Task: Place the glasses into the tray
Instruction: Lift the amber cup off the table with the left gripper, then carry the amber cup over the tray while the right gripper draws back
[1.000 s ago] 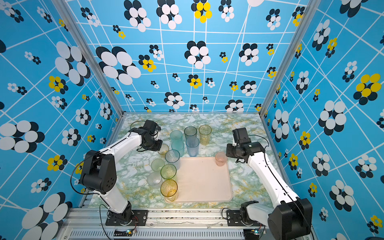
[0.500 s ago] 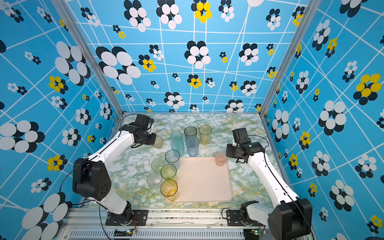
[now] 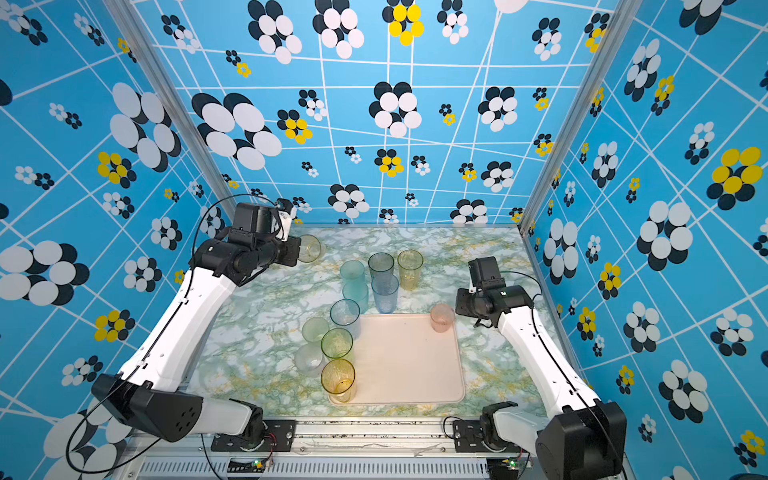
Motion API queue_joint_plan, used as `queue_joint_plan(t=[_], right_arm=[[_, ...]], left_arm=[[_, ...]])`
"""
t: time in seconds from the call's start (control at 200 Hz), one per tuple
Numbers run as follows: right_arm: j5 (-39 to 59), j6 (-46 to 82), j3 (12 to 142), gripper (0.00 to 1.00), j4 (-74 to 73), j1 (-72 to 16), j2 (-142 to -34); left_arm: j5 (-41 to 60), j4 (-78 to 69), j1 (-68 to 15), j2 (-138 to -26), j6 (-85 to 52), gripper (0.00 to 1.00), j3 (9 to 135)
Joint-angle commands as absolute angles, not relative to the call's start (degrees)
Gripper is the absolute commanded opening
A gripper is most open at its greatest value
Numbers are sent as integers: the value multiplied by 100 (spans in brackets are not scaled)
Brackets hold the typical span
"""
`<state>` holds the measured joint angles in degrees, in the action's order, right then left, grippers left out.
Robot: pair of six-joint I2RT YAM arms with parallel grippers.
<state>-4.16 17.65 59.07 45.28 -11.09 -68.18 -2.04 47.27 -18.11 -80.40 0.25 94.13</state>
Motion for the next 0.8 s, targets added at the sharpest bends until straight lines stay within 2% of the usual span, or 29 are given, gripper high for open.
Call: queue_joint_plan(t=[0.0, 0.245, 0.425, 0.795], right_arm=[[-626, 1853, 5860, 40, 4771, -943, -6631], [-574, 1884, 5967, 41, 4716, -720, -6605], [-304, 1986, 5938, 41, 4623, -55, -6604], [-40, 1934, 5810, 41, 4454, 367, -6649]], left_arm=[[-52, 5090, -2343, -7978, 295, 3, 9942], [217, 5517, -3758, -8670, 607, 3, 10708], [595, 5827, -4677, -9453, 849, 3, 11097], [1247, 6470, -5867, -11547, 1182, 2, 12125]])
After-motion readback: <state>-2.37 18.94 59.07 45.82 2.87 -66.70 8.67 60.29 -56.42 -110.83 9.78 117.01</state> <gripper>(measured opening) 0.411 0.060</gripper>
